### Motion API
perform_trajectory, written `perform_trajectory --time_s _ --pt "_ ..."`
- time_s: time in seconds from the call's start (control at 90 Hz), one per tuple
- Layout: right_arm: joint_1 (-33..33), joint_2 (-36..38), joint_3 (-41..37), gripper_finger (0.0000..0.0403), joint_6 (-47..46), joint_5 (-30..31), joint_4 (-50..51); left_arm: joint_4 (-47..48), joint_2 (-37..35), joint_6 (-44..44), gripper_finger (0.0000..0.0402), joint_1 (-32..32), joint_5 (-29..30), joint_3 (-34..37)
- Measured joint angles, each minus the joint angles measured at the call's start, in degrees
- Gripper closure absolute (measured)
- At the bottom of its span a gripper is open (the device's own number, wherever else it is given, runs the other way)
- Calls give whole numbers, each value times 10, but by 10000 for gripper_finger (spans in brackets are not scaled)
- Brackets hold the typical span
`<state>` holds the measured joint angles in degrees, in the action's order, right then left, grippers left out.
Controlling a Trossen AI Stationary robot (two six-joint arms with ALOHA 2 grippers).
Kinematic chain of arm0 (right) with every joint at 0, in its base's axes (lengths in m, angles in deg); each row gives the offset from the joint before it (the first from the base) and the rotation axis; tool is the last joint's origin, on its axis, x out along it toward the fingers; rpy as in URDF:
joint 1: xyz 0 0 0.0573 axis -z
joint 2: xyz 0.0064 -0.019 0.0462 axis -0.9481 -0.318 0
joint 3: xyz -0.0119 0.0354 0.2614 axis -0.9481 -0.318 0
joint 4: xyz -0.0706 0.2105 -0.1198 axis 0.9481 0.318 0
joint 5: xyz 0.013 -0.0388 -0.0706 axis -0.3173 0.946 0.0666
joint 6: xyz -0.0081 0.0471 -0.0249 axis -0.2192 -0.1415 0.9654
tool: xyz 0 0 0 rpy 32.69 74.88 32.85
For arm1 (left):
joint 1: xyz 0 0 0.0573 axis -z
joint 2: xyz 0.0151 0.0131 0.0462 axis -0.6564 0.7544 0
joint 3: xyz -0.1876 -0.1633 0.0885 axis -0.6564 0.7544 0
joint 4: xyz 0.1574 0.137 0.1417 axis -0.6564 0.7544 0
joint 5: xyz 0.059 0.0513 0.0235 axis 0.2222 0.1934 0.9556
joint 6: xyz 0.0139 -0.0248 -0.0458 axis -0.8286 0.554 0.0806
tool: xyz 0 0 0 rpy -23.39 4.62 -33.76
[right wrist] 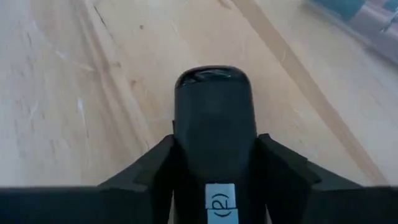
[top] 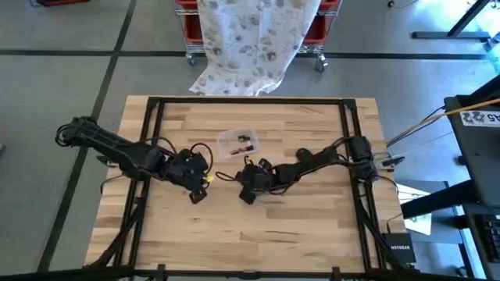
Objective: Insert battery
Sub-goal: Close the remote lid on the remote
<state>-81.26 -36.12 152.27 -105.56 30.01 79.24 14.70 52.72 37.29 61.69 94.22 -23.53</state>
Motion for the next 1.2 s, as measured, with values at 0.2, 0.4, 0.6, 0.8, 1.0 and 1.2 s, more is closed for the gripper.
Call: perform_trajectory --time_s 0.2,0.4,0.6,0.8,1.0,1.2 --pt "7 59 -2 238 74 -179 -7 -18 0 -66 311 9 7 0" --pt "70 125 -1 238 136 -430 -10 -80 0 -180 311 35 32 0" --pt "140 139 0 238 85 -663 -69 -186 2 -340 311 44 18 0" --pt "163 139 -1 238 81 -732 -92 -299 17 -507 291 52 -5 0" --pt "162 139 -1 238 82 -750 -131 -342 65 -483 226 37 5 0" --pt "162 139 0 238 84 -761 -146 -397 106 -449 197 43 112 0"
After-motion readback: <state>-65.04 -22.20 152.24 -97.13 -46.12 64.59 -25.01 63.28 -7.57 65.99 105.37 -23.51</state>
